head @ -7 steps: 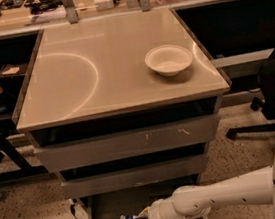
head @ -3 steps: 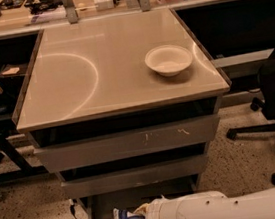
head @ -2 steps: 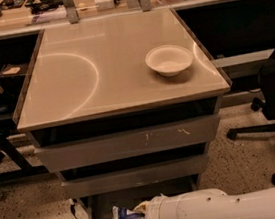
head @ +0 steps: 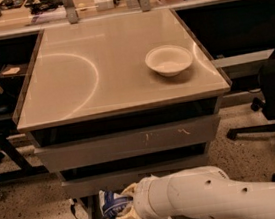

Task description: Pick blue chip bag from bottom drawer and place on counter

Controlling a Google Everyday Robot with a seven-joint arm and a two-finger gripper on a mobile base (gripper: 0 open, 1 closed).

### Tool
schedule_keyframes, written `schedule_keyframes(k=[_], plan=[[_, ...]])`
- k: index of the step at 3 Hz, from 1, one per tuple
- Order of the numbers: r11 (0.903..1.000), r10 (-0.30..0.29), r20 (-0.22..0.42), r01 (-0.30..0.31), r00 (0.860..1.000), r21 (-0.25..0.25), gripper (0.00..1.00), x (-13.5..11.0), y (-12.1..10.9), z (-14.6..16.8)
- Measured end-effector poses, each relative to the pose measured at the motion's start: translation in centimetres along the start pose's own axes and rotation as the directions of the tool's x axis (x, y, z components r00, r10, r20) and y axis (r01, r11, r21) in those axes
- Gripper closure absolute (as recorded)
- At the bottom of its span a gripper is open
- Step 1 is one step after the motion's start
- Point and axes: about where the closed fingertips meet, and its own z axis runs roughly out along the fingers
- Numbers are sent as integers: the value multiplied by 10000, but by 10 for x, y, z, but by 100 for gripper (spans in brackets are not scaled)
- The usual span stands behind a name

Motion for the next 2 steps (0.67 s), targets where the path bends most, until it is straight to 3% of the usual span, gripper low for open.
schedule_keyframes(k=[1, 2], plan=[[9945, -992, 49, 990, 9951, 353, 100, -61, -11, -32], [9928, -1125, 26, 1123, 9936, 420, 100, -69, -14, -37]])
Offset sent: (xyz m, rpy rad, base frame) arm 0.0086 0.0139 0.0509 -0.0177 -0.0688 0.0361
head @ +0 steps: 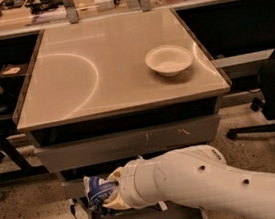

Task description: Pick blue chip bag from bottom drawer and place on counter

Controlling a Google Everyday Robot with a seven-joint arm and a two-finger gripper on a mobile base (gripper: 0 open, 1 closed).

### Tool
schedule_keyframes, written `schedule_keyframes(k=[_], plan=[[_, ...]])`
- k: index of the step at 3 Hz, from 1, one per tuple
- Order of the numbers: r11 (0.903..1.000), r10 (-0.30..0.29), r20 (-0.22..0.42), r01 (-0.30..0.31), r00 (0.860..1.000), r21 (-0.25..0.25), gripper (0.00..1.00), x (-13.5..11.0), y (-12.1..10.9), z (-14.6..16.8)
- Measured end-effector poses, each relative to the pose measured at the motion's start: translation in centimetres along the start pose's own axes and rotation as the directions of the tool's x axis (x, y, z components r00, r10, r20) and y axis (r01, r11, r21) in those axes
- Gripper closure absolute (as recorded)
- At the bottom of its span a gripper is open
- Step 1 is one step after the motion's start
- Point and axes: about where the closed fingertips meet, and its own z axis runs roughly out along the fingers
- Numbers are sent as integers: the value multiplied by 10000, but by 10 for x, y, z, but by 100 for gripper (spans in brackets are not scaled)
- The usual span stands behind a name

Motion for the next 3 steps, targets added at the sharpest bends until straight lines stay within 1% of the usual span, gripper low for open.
schedule_keyframes(k=[1, 2, 3], plan=[[9995, -299, 108, 298, 9995, 94, 100, -14, -9, -6], [9957, -865, 296, 853, 9958, 373, 100, -52, -36, -26], [9893, -1373, 439, 1349, 9896, 552, 100, -96, -70, -45]])
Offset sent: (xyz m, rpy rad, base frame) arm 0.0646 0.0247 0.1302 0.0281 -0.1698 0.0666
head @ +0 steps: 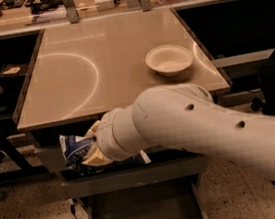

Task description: Pick blue chip bag from bottom drawer and place on counter

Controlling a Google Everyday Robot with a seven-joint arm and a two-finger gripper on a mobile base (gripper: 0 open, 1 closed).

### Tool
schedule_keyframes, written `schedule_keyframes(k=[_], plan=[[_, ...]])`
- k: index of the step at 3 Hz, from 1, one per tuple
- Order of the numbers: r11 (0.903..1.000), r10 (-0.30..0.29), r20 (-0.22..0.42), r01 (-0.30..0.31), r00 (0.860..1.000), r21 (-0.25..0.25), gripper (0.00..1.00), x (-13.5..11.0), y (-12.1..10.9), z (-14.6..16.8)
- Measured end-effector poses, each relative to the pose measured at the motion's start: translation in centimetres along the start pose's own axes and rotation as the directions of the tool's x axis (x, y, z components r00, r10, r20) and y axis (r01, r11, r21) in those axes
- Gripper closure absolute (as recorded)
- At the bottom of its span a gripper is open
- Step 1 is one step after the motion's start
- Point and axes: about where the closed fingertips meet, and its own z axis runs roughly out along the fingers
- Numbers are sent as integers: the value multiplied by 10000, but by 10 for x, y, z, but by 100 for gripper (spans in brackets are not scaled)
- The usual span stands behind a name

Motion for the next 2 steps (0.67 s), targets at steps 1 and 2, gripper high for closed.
schedule_keyframes(k=[1, 2], plan=[[9983, -301, 48, 299, 9995, 499, 100, -27, -38, -7], [9980, -377, 59, 373, 9993, 512, 100, -31, -37, -7]])
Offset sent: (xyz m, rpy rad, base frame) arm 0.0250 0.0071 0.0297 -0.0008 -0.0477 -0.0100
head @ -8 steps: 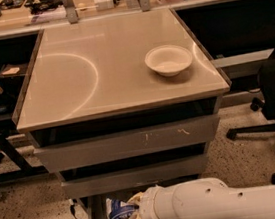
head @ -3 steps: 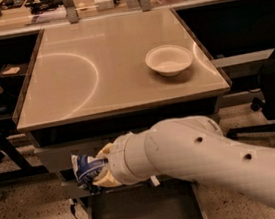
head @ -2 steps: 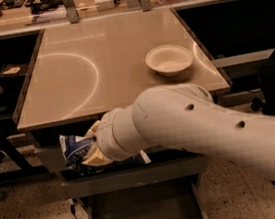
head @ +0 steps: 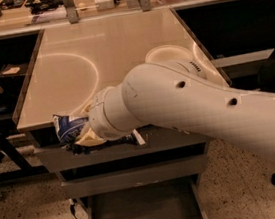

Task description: Pick blue chip bag from bottom drawer and place on counter

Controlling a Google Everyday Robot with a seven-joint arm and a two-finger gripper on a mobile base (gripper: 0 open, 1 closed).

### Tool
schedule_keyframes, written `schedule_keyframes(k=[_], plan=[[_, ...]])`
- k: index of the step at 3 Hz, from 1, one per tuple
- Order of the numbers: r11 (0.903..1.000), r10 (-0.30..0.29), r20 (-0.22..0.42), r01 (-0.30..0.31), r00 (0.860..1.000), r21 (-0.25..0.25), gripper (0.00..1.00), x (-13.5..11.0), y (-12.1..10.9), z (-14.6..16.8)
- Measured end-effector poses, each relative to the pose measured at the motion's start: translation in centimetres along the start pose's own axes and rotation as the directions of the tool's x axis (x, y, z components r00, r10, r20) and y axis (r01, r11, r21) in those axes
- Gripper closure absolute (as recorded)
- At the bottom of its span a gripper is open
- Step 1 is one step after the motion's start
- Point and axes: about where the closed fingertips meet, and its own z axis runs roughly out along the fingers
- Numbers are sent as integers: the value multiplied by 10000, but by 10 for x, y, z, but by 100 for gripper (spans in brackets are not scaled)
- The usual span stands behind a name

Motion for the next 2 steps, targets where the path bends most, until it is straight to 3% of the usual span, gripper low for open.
schedule_keyframes(k=[1, 2], plan=[[10000, 0, 0, 0, 10000, 0, 100, 0, 0, 0], [9999, -51, 206, 48, 9998, 128, 100, -12, -39, 4]])
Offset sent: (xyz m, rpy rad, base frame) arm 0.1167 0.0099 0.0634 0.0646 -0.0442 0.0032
